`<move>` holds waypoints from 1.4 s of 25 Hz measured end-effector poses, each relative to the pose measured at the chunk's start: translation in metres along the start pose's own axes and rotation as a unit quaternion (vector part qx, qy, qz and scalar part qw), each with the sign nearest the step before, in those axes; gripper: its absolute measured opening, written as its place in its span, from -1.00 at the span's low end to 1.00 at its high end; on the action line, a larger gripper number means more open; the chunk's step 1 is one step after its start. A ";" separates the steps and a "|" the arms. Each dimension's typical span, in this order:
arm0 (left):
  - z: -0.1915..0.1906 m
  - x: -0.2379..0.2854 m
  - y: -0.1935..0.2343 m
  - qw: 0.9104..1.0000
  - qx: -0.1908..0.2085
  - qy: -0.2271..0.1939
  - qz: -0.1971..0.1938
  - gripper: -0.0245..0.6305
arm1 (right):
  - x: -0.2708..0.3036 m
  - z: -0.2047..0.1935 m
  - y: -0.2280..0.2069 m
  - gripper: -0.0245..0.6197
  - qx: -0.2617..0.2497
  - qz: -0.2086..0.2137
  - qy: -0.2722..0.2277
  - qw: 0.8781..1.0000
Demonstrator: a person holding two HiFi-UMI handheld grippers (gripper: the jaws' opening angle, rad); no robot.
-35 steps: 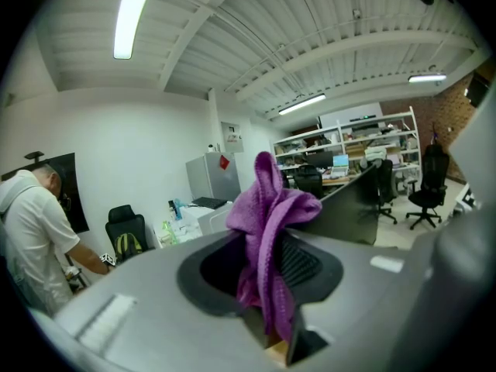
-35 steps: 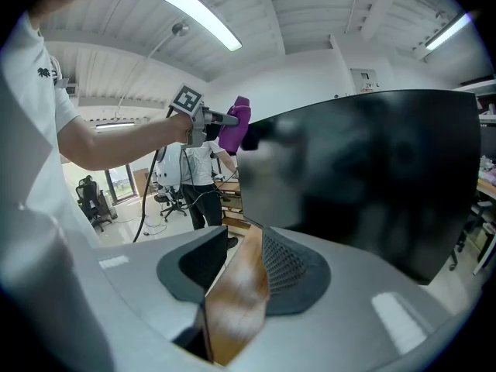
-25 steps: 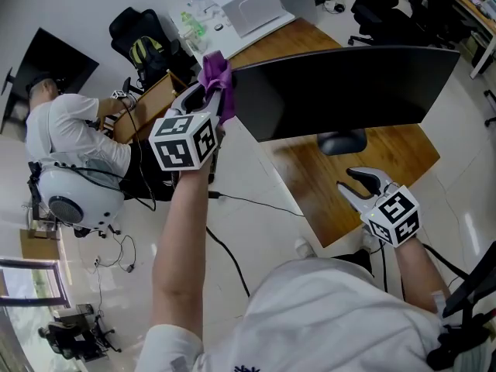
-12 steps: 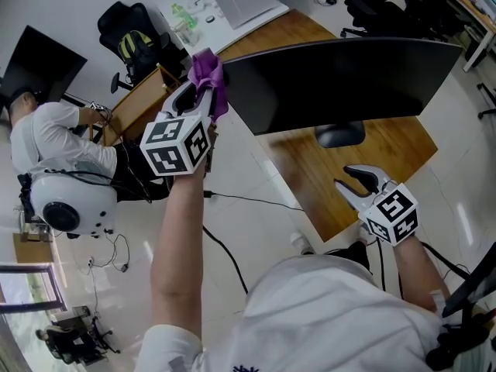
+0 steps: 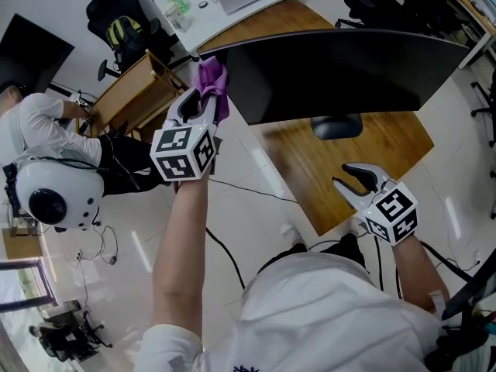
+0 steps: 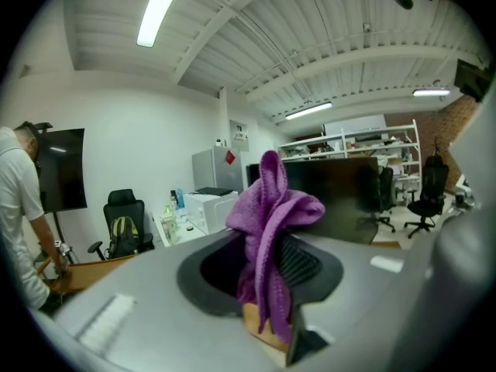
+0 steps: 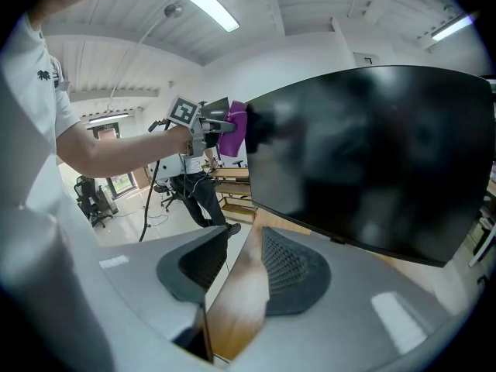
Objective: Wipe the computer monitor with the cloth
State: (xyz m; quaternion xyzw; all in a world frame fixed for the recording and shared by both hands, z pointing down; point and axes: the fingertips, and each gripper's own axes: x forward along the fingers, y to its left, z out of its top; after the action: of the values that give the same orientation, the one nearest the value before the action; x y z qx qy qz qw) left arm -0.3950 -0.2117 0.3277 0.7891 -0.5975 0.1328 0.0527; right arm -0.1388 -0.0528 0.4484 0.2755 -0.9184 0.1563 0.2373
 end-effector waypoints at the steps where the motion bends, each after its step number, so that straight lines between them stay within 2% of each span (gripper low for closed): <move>1: -0.004 0.001 0.000 1.000 -0.002 0.000 0.000 -0.54 | 0.000 -0.001 0.001 -0.49 -0.001 0.000 0.002 1.000; 16: -0.059 0.015 -0.006 1.000 -0.013 -0.004 -0.009 -0.54 | 0.001 -0.024 0.007 -0.49 0.015 -0.009 0.036 0.999; 29: -0.143 0.034 -0.019 0.999 -0.012 0.032 -0.017 -0.54 | -0.002 -0.046 0.010 -0.49 0.028 -0.020 0.061 0.998; 35: -0.195 0.039 -0.020 0.999 0.003 0.052 -0.009 -0.54 | -0.009 -0.066 0.014 -0.49 0.034 -0.024 0.076 0.996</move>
State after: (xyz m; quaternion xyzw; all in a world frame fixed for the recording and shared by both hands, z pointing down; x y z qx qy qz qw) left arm -0.3943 -0.1952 0.5272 0.7867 -0.5862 0.1752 0.0826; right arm -0.1169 -0.0104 0.4964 0.2931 -0.8849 0.2025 0.3002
